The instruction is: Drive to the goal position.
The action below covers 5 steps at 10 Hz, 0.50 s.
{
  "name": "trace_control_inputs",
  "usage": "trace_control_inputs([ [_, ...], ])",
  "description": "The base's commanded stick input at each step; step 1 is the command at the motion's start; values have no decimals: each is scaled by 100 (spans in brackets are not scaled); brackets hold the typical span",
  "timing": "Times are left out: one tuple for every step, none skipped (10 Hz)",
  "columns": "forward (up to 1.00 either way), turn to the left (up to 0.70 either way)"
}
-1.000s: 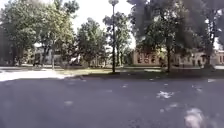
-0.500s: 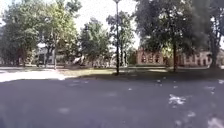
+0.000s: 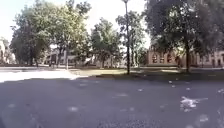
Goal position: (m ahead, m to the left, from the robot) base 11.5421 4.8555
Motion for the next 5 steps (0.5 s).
trace_control_inputs([
  [0, 70],
  [0, 70],
  [0, 70],
  [0, 70],
  [0, 70],
])
